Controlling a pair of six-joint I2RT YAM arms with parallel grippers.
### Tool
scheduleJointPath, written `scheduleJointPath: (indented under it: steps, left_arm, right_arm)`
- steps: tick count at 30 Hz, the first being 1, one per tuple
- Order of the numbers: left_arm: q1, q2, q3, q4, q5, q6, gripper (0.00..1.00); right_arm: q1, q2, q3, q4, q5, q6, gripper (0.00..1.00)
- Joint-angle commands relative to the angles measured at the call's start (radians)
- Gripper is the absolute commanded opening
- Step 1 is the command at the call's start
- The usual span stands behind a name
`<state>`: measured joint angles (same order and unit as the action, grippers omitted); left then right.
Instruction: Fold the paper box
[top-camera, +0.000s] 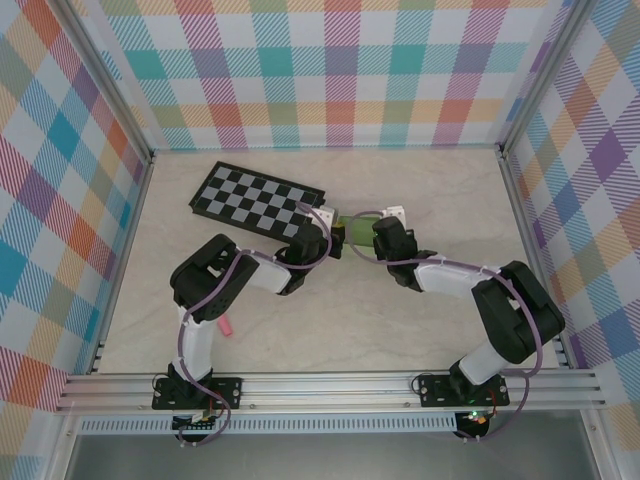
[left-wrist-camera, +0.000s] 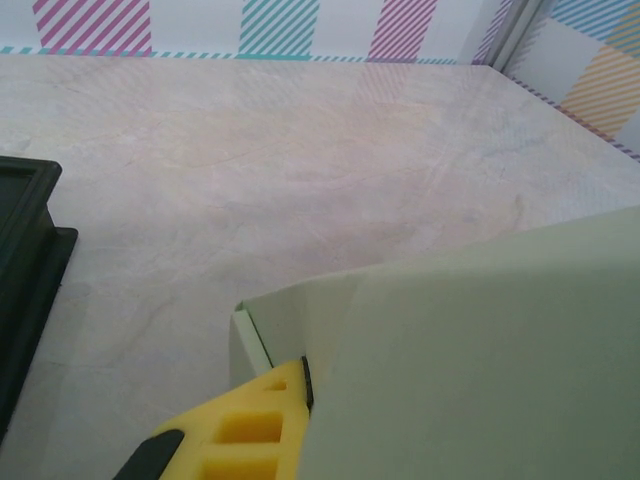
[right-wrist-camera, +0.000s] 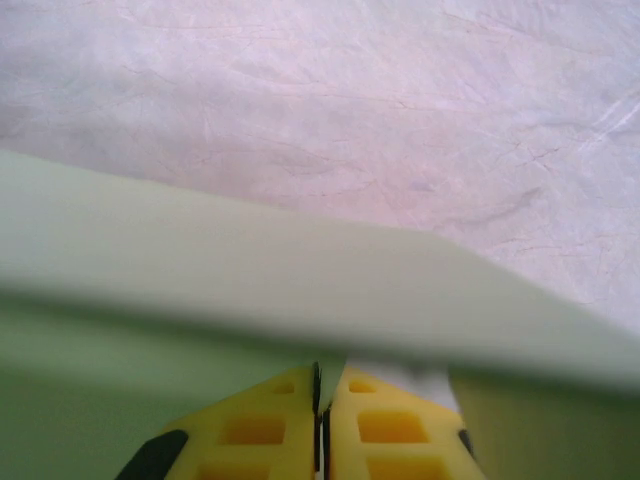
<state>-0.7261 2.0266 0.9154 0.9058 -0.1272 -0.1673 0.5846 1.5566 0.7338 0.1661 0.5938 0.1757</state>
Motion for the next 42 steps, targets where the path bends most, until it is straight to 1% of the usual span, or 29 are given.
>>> scheduleJointPath:
  steps: [1,6,9,11,13,16,19,22,24,26,28,30,31,33,35,36,40,42]
  left_arm:
    - [-0.051,0.047,-0.024,-0.077,0.053,0.013,0.08]
    - [-0.05,0.038,-0.016,-0.116,-0.019,-0.006,0.08]
    - [-0.049,0.035,-0.012,-0.132,-0.039,0.001,0.08]
    - [-0.049,0.034,-0.011,-0.134,-0.05,0.008,0.08]
    - [-0.049,0.038,-0.007,-0.139,-0.064,0.021,0.08]
    - [-0.05,0.047,-0.006,-0.139,-0.091,0.031,0.07]
    - [-0.05,0.056,-0.01,-0.13,-0.101,0.036,0.07]
    - [-0.051,0.06,-0.009,-0.128,-0.11,0.041,0.07]
    - [-0.051,0.061,-0.01,-0.128,-0.115,0.048,0.07]
    - [-0.051,0.061,-0.008,-0.13,-0.119,0.053,0.07]
    - [-0.05,0.059,-0.006,-0.13,-0.118,0.059,0.07]
    - [-0.051,0.055,-0.004,-0.139,-0.124,0.067,0.07]
    - [-0.052,0.055,-0.002,-0.142,-0.13,0.072,0.07]
    - [-0.051,0.051,0.0,-0.142,-0.131,0.081,0.07]
    - [-0.05,0.048,0.002,-0.144,-0.129,0.087,0.07]
    - [-0.051,0.046,0.003,-0.146,-0.129,0.086,0.07]
    - [-0.051,0.052,0.01,-0.154,-0.127,0.084,0.08]
    - [-0.051,0.052,0.017,-0.16,-0.127,0.083,0.09]
  right_arm:
    - [0.023,-0.022,-0.031,-0.035,-0.124,-0.005,0.14]
    - [0.023,-0.116,-0.057,-0.088,-0.129,0.021,0.35]
    - [0.022,-0.2,-0.097,-0.126,-0.131,0.061,0.45]
    - [0.023,-0.257,-0.127,-0.169,-0.149,0.103,0.48]
    - [0.023,-0.336,-0.172,-0.221,-0.154,0.156,0.51]
    - [0.021,-0.471,-0.223,-0.314,-0.14,0.246,0.64]
    - [0.015,-0.589,-0.22,-0.426,-0.175,0.247,0.75]
    - [-0.004,-0.652,-0.154,-0.548,-0.271,0.194,0.76]
    - [-0.044,-0.662,-0.085,-0.642,-0.329,0.23,0.77]
    - [-0.114,-0.648,-0.02,-0.72,-0.445,0.282,0.77]
    - [-0.219,-0.61,0.051,-0.781,-0.606,0.363,0.79]
    - [-0.32,-0.55,0.103,-0.82,-0.783,0.436,0.77]
    - [-0.351,-0.519,0.132,-0.831,-0.84,0.465,0.75]
    - [-0.381,-0.467,0.183,-0.829,-0.914,0.495,0.75]
    - [-0.389,-0.415,0.232,-0.824,-0.929,0.533,0.83]
    - [-0.396,-0.379,0.261,-0.829,-0.934,0.569,0.84]
    - [-0.419,-0.211,0.366,-0.827,-1.038,0.703,0.85]
    - [-0.418,-0.137,0.406,-0.839,-1.051,0.749,0.85]
